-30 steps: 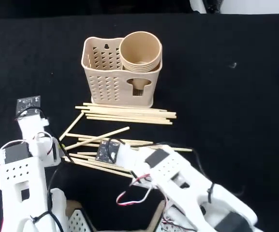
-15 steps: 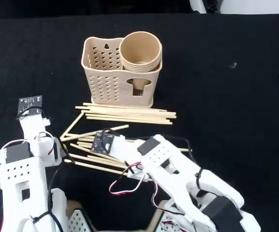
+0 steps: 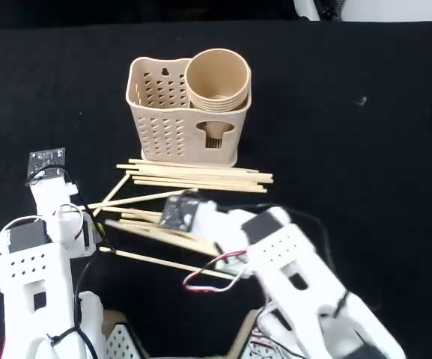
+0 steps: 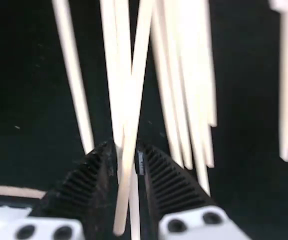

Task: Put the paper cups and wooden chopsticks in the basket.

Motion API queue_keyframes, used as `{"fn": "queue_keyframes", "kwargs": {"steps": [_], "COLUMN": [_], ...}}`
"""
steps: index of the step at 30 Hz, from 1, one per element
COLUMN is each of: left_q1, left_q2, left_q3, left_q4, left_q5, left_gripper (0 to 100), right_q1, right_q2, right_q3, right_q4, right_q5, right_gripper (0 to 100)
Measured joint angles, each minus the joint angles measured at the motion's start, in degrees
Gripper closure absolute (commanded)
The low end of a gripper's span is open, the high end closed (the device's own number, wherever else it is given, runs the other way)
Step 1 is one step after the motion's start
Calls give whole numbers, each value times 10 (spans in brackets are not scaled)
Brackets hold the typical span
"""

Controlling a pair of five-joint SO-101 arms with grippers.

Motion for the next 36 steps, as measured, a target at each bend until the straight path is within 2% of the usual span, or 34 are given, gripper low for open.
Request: {"fn": "queue_keyframes", "kwargs": {"steps": [5, 17, 22, 26, 32, 36], "left_q1": [0, 0, 0, 3, 4, 4], "left_q2": [0, 0, 0, 0, 0, 0], "left_q3": [0, 17, 17, 17, 17, 17], "left_q4": [0, -15, -15, -15, -15, -15], "left_q5": [0, 0, 0, 0, 0, 0], "left_gripper": [779, 779, 779, 779, 779, 780], "right_q1": [60, 98, 120, 125, 123, 67], "right_q2": [-65, -87, -88, -89, -89, -89], "right_q3": [1, 43, 59, 59, 59, 66], "right_q4": [33, 15, -15, -26, -40, -40], "right_q5": [43, 100, 92, 54, 40, 11], "right_gripper": [988, 978, 812, 830, 832, 831]}}
